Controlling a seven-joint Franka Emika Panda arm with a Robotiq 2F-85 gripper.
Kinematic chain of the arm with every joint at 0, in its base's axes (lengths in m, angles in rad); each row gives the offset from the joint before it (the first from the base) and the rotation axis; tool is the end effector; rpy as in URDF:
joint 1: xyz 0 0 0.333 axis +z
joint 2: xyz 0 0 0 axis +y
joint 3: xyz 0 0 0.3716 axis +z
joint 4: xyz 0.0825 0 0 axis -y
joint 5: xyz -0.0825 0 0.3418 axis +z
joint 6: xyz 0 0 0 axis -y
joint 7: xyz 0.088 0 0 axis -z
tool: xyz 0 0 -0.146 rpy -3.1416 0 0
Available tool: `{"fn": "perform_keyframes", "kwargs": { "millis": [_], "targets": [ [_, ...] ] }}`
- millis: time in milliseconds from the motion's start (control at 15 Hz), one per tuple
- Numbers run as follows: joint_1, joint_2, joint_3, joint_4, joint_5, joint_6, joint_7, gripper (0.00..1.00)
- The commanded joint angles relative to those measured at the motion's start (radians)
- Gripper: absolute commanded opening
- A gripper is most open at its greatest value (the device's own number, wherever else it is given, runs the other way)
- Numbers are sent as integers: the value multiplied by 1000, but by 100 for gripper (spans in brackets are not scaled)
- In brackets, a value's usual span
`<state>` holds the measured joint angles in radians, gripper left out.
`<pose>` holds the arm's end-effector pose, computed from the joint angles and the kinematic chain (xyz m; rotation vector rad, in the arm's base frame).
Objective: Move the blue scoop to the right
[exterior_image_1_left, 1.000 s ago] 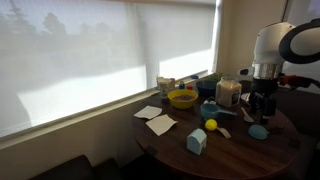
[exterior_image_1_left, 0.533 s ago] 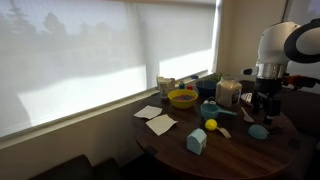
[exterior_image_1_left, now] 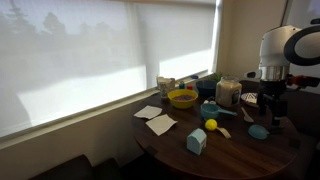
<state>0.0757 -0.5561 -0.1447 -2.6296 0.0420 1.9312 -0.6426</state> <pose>0.2796 -0.0171 0.4416 -2.8547 -0.8567 0.1499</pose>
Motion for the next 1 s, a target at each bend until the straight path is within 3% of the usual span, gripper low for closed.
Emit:
{"fn": "perform_keyframes", "kwargs": {
  "millis": [0,800,933],
  "targets": [
    [-9,-3,-35,-14,-29,-49,-93,100],
    [-16,24,-42,-49,-13,-68,-197,98],
    [-17,30,-41,-51,-12,-65,-198,89]
  ]
}}
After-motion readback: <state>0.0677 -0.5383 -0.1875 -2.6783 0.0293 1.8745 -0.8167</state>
